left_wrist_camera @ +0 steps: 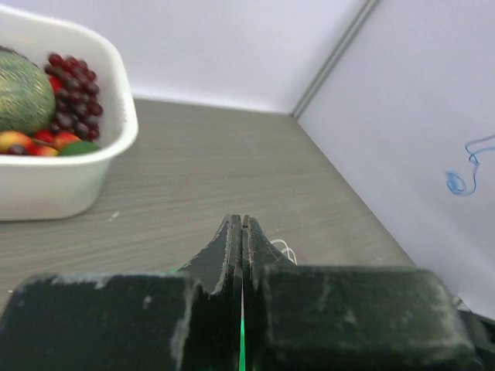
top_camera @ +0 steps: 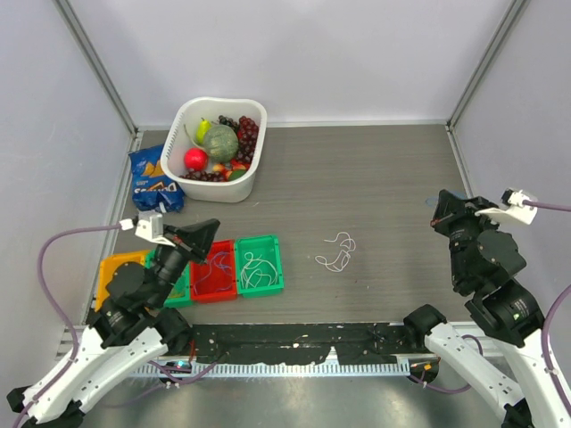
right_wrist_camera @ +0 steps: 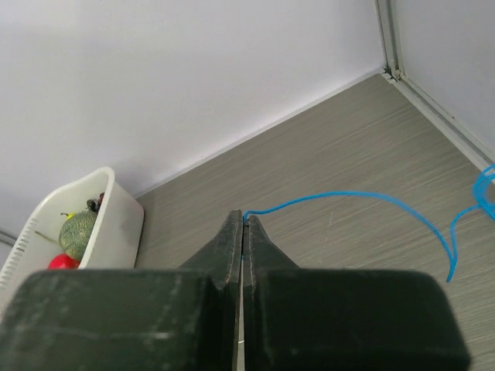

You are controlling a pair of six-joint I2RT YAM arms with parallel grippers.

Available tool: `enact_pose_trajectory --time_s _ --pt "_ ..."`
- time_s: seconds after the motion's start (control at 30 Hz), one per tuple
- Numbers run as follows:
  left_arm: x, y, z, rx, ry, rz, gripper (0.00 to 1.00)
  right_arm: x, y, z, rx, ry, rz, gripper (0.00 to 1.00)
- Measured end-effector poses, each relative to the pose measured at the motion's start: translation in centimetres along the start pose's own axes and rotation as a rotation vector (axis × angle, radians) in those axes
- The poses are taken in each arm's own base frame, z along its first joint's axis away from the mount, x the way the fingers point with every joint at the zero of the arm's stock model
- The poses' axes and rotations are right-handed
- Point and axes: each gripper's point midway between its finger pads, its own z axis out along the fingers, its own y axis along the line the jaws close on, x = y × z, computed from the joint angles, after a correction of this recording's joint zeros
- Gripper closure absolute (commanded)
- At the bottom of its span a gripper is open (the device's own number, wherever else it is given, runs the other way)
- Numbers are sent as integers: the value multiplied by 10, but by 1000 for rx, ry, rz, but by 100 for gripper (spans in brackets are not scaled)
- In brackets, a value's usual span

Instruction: Untangle the cables

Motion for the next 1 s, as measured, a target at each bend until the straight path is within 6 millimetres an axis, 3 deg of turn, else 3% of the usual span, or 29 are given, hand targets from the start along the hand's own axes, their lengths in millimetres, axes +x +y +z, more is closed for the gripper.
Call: enact_pose_trajectory --time_s 0.1,0.2,0.27,0.33,0.47,0.57,0.73,1.0 --pt "-20 -1 -7 -9 -32 33 97 8 6 1 -41 26 -26 99" --pt "-20 -9 -2 8 7 51 73 17 22 1 -126 72 -50 99" --pt "-8 -15 7 28 72 66 56 27 36 2 -189 115 -68 99" --pt "9 -18 15 42 145 86 47 39 49 2 -252 166 -91 99" --pt "42 -17 25 42 269 105 40 70 93 -10 -489 316 -102 99" --pt "50 -15 24 34 300 111 35 86 133 -28 -708 425 -60 99" --pt "31 -16 17 38 235 97 28 97 190 -55 -1017 574 65 99" --pt "-11 -10 -12 28 65 43 24 102 244 -86 -1256 680 193 99"
